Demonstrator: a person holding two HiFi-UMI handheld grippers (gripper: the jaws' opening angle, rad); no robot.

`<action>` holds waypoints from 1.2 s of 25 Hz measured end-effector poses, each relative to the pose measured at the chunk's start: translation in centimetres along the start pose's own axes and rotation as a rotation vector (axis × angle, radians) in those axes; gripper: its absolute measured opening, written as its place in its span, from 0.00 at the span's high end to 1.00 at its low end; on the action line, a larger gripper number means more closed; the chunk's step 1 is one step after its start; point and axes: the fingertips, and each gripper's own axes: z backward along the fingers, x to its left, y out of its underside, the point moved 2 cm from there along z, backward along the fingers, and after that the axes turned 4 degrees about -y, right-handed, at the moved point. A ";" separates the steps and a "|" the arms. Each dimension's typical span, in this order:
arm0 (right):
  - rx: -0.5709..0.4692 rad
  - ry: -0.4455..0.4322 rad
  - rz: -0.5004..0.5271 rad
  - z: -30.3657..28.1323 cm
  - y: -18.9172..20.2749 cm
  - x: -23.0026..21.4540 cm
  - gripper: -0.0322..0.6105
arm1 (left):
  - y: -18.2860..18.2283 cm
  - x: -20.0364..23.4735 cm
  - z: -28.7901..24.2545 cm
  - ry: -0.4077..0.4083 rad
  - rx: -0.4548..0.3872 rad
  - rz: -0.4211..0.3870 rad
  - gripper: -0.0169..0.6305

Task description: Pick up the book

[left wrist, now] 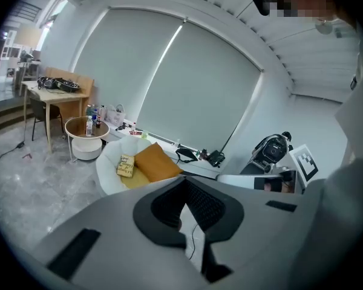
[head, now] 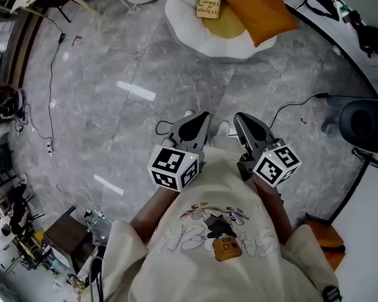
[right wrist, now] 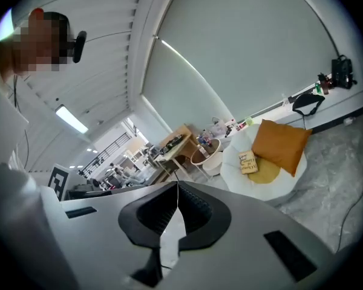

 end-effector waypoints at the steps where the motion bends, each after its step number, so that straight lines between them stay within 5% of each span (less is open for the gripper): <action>1: -0.012 0.009 -0.015 -0.5 -0.1 0.3 0.91 | -0.3 1.1 0.3 -0.003 -0.007 0.003 0.96; 19: -0.020 0.109 0.013 -10.6 -0.7 5.4 0.91 | -3.5 14.8 4.2 0.008 -0.062 0.116 0.96; 30: -0.055 0.106 0.016 -16.6 -6.7 -0.1 0.91 | -8.4 19.3 -1.8 -0.034 -0.042 0.095 0.96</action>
